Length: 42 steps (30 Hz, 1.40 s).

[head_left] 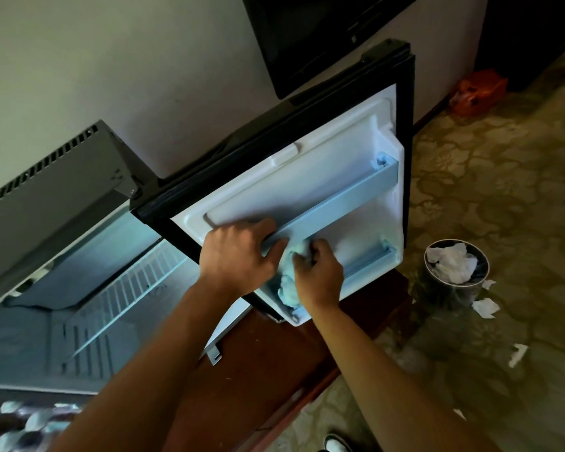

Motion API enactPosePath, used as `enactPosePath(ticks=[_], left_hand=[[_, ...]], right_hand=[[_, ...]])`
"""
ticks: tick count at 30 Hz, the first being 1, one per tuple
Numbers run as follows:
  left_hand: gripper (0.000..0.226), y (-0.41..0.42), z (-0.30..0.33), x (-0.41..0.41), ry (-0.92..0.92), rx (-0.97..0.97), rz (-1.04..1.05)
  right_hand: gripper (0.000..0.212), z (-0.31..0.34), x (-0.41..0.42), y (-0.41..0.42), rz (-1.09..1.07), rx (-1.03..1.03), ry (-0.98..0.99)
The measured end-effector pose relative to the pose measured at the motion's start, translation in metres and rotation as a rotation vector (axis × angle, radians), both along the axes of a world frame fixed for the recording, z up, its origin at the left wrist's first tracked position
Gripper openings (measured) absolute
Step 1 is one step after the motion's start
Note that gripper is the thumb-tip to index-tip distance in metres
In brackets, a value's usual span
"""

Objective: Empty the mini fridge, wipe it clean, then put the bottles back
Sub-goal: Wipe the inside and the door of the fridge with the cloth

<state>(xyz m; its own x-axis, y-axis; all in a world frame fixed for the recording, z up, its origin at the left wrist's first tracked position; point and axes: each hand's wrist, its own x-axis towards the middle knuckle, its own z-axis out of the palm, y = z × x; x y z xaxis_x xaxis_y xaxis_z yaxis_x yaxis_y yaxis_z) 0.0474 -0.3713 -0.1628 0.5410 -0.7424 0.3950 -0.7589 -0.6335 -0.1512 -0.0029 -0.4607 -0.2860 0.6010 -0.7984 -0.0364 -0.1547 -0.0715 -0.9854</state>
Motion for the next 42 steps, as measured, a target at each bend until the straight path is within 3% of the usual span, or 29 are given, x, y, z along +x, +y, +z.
enactPosePath(ticks=[5,11,15,23,28,35,42], left_hand=[[0.031,0.004,0.001,-0.001,0.002,-0.001,-0.014],[0.031,0.003,0.003,-0.002,0.018,-0.017,-0.033],[0.033,0.004,0.003,-0.003,0.04,-0.01,-0.03],[0.028,0.003,0.0,-0.002,0.033,-0.015,-0.03],[0.03,0.004,0.001,0.0,0.027,-0.022,-0.029],[0.029,0.005,0.001,-0.001,0.026,-0.03,-0.051],[0.026,0.006,0.003,-0.003,0.031,-0.04,-0.074]], right_hand=[[0.012,-0.005,-0.005,-0.025,0.022,-0.042,0.02],[0.01,0.001,-0.008,-0.072,-0.169,0.013,-0.003],[0.012,0.005,-0.004,-0.061,-0.231,0.068,0.003],[0.02,0.006,-0.002,0.002,-0.042,0.007,-0.075],[0.018,0.008,-0.002,-0.001,0.004,0.032,-0.102],[0.011,0.012,-0.004,-0.051,-0.207,0.078,-0.091],[0.02,0.013,-0.005,-0.083,-0.468,0.066,-0.076]])
